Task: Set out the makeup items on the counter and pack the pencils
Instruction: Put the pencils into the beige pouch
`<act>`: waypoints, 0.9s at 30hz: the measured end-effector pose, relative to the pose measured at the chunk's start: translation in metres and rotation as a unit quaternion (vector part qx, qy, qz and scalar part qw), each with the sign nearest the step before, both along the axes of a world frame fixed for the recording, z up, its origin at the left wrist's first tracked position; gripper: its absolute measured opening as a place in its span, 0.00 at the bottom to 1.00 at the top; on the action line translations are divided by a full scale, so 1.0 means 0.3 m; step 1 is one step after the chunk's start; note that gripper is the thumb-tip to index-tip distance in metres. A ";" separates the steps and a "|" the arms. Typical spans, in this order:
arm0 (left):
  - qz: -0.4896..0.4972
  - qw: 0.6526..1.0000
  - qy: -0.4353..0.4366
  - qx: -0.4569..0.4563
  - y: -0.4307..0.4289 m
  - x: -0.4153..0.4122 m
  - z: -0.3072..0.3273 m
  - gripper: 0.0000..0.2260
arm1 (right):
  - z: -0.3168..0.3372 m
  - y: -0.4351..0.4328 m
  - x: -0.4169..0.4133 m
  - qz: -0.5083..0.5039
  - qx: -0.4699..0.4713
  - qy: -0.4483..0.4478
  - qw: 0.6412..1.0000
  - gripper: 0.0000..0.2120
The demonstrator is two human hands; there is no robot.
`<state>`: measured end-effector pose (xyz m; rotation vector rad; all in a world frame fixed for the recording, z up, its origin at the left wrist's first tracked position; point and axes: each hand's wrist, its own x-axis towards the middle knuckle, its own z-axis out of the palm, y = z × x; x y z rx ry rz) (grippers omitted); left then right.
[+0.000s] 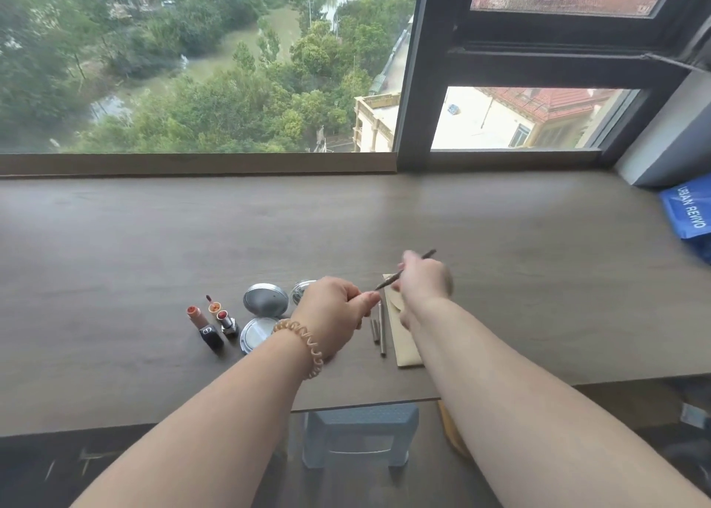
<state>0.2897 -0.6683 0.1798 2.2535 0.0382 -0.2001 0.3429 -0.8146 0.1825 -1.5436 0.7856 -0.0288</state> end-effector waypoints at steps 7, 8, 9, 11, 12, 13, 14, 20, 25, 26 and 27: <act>0.141 0.981 0.125 -0.043 0.260 -0.157 -0.184 0.15 | -0.013 -0.371 0.035 -0.070 -0.128 -0.053 0.988 0.10; 0.154 0.981 0.115 -0.039 0.238 -0.143 -0.192 0.15 | -0.044 -0.322 0.007 -0.013 -0.135 -0.071 0.988 0.07; 0.160 0.981 0.105 -0.035 0.206 -0.128 -0.194 0.16 | -0.086 -0.267 -0.025 0.054 -0.163 -0.087 0.981 0.03; 0.159 0.983 0.085 -0.035 0.136 -0.093 -0.191 0.17 | -0.172 -0.158 -0.090 0.187 -0.272 -0.112 0.937 0.07; 0.160 0.983 0.079 -0.035 0.110 -0.074 -0.197 0.16 | -0.209 -0.107 -0.117 0.240 -0.346 -0.133 0.897 0.09; 0.160 0.983 0.078 -0.032 0.090 -0.059 -0.207 0.14 | -0.237 -0.064 -0.146 0.286 -0.408 -0.157 0.853 0.11; 0.159 0.984 0.081 -0.030 0.073 -0.048 -0.213 0.12 | -0.262 -0.032 -0.170 0.330 -0.450 -0.174 0.811 0.13; 0.178 0.977 0.100 -0.063 -0.009 -0.003 -0.280 0.06 | -0.352 -0.001 -0.205 0.469 -0.526 -0.147 0.694 0.30; 0.181 0.981 0.069 0.025 -0.041 0.023 -0.338 0.07 | -0.382 -0.018 -0.193 0.510 -0.550 -0.131 0.648 0.33; 0.185 0.980 0.063 0.030 -0.048 0.028 -0.343 0.07 | -0.383 -0.018 -0.191 0.511 -0.552 -0.130 0.646 0.33; 0.188 0.980 0.059 0.030 -0.056 0.036 -0.349 0.07 | -0.385 -0.019 -0.187 0.512 -0.553 -0.130 0.644 0.33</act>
